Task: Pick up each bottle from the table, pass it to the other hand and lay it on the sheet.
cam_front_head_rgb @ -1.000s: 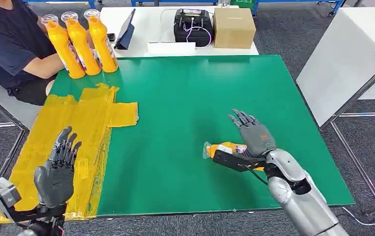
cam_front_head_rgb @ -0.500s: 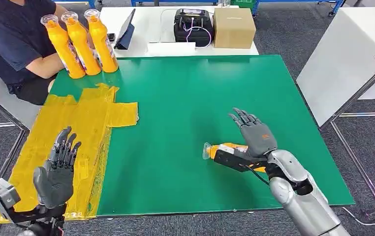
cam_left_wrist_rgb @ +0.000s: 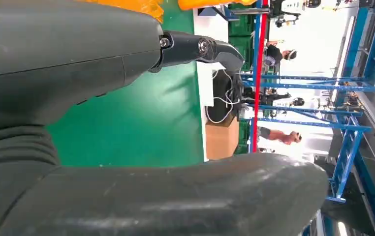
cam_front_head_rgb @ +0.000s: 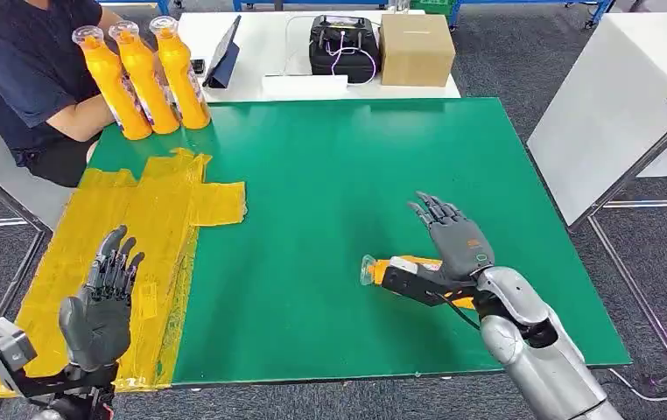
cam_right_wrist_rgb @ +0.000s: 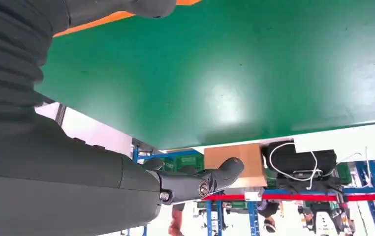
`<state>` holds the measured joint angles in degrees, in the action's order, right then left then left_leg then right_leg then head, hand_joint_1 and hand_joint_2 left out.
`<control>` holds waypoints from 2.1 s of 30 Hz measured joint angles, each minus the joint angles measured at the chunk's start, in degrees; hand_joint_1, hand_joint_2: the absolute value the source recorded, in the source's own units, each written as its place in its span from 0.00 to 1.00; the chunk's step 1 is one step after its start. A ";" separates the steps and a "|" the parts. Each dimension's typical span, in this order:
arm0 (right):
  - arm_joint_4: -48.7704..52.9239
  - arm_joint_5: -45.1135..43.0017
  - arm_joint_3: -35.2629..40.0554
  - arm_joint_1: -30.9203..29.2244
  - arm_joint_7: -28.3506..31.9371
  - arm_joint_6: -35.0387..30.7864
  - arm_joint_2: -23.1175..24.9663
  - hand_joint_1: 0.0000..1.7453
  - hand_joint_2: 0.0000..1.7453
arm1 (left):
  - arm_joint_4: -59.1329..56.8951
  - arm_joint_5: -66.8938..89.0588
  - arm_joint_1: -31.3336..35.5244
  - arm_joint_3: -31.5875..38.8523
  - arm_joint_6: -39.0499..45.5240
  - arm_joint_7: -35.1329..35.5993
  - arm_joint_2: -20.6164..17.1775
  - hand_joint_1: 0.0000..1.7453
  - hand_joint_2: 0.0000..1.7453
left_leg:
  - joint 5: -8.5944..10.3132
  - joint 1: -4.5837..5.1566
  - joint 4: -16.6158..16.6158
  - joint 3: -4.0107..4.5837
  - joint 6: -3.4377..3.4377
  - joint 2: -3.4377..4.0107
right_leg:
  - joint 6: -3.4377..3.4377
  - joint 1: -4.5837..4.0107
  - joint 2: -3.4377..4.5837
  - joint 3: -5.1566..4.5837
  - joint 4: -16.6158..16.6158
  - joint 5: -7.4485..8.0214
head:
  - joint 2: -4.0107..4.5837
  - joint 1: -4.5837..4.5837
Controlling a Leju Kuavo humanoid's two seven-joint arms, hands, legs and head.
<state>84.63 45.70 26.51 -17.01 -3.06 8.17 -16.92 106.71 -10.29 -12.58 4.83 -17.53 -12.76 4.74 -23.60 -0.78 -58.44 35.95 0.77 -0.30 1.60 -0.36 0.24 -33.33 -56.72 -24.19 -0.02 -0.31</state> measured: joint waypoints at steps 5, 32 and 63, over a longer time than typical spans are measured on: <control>0.02 0.02 -0.02 0.00 0.00 0.00 0.00 0.00 1.00 | 0.00 0.00 0.00 0.00 0.00 0.00 0.00 0.00 0.00 | 0.00 0.00 0.00 0.00 0.00 0.00 | 0.00 0.00 0.00 0.00 0.00 0.00 | 0.00 0.00; 2.95 -1.39 -1.37 5.81 -4.86 2.13 -4.20 0.00 1.00 | 0.02 -0.55 -0.22 0.17 0.74 -0.13 0.00 0.00 0.00 | -0.17 0.01 -0.04 -0.16 0.13 -0.50 | 0.29 0.05 -0.48 -0.45 0.09 -0.36 | 0.00 -0.13; 10.80 2.86 -13.07 25.58 -1.22 0.33 -15.25 0.00 1.00 | 0.48 -1.05 -2.59 3.32 -0.94 -0.70 0.74 0.00 0.00 | -0.32 0.33 -0.02 0.00 0.36 -0.74 | 0.42 0.36 -0.80 0.24 0.05 -0.52 | 0.00 0.15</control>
<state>95.43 48.57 13.44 8.57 -4.28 8.50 -32.17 107.19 -11.34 -15.18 8.15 -18.47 -13.46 5.49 -23.91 -0.45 -58.47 35.95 1.13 -1.04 2.02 -0.01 -0.56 -33.09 -56.67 -24.71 -0.02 -0.15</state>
